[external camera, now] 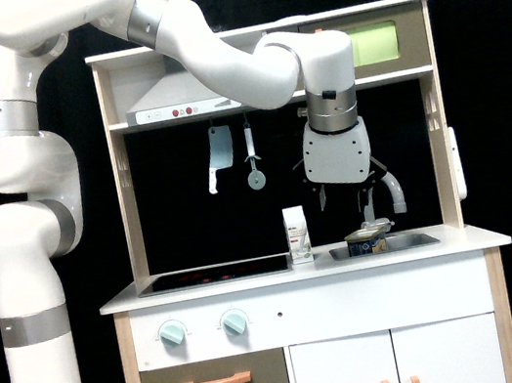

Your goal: Put the canned spam into the sink

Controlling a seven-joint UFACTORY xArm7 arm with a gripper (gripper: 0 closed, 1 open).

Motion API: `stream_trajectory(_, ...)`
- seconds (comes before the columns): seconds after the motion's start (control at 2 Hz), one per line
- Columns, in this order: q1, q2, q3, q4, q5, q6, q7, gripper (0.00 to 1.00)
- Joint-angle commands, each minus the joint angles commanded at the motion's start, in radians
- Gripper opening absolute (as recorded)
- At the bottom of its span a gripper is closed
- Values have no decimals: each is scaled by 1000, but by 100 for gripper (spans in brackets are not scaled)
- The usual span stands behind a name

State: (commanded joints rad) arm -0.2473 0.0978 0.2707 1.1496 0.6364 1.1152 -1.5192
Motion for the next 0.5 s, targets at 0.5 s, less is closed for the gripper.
stream_trajectory(0.5, -30, -27, -42, 23, -14, 80, -28, 100)
